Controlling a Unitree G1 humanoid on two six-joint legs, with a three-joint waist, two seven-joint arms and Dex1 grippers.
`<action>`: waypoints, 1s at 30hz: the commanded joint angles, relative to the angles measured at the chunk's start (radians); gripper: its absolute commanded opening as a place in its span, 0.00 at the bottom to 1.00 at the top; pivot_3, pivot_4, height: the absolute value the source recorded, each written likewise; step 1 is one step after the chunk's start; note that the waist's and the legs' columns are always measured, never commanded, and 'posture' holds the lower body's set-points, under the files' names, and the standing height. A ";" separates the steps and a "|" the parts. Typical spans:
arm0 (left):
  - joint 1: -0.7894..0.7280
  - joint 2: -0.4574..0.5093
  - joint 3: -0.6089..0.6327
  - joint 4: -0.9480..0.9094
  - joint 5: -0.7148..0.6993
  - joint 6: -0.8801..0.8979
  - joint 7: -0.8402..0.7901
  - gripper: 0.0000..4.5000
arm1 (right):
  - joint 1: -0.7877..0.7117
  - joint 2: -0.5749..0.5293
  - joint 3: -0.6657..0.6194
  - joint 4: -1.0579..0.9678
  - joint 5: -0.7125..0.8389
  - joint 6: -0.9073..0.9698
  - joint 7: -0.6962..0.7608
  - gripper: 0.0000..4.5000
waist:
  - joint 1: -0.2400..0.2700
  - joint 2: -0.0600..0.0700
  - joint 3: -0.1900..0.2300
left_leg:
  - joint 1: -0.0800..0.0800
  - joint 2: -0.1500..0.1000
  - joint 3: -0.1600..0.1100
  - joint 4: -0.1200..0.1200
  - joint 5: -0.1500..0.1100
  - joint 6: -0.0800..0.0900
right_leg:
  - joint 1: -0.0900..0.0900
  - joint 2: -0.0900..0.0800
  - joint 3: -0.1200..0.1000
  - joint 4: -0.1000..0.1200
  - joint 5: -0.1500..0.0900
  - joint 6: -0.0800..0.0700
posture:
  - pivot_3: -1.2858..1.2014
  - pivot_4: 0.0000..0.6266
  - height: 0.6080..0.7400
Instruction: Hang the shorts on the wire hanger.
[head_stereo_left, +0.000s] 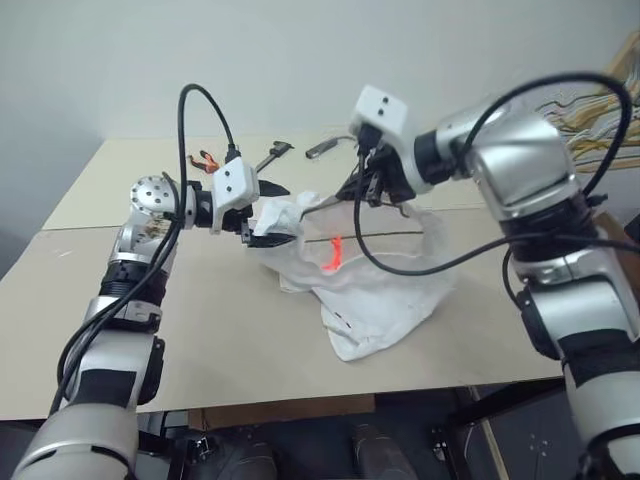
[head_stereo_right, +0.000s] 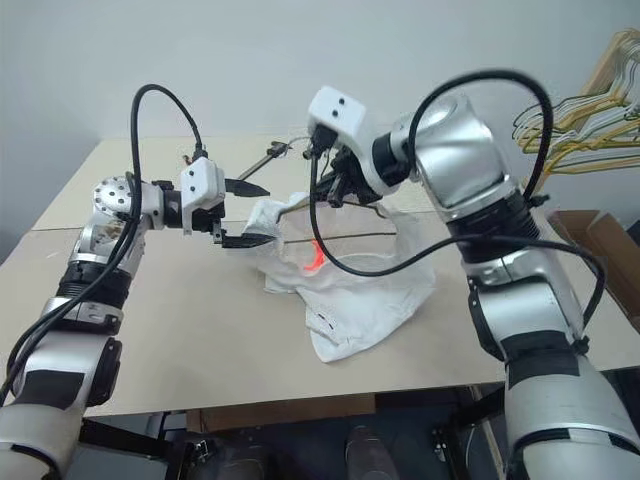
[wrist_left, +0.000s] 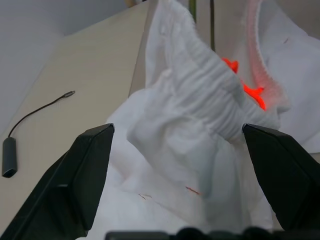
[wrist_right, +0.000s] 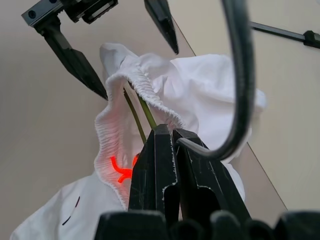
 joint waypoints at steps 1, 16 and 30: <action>-0.023 0.001 -0.010 0.008 0.002 -0.033 -0.051 0.99 | -0.044 -0.008 -0.002 0.003 0.006 0.018 -0.001 0.00 | -0.008 0.000 0.000 | 0.000 0.000 0.000 0.000 0.000 0.000 | 0.000 0.000 0.000 0.000 0.000 0.000 | 0.49 0.00 1.00; -0.087 -0.038 -0.029 0.131 0.064 -0.051 -0.011 0.39 | -0.067 -0.018 -0.033 -0.033 0.084 0.066 0.007 0.00 | -0.039 0.003 -0.002 | -0.008 0.000 0.000 0.002 0.000 0.000 | -0.011 0.000 0.000 0.004 0.000 0.000 | 0.48 0.00 1.00; -0.048 -0.018 0.008 0.087 0.018 -0.031 -0.074 0.01 | 0.037 -0.032 -0.080 -0.130 0.098 -0.044 -0.075 0.00 | -0.059 0.003 -0.004 | -0.009 0.000 -0.001 0.003 0.000 0.000 | -0.011 -0.001 0.000 0.004 0.000 0.000 | 0.48 0.00 1.00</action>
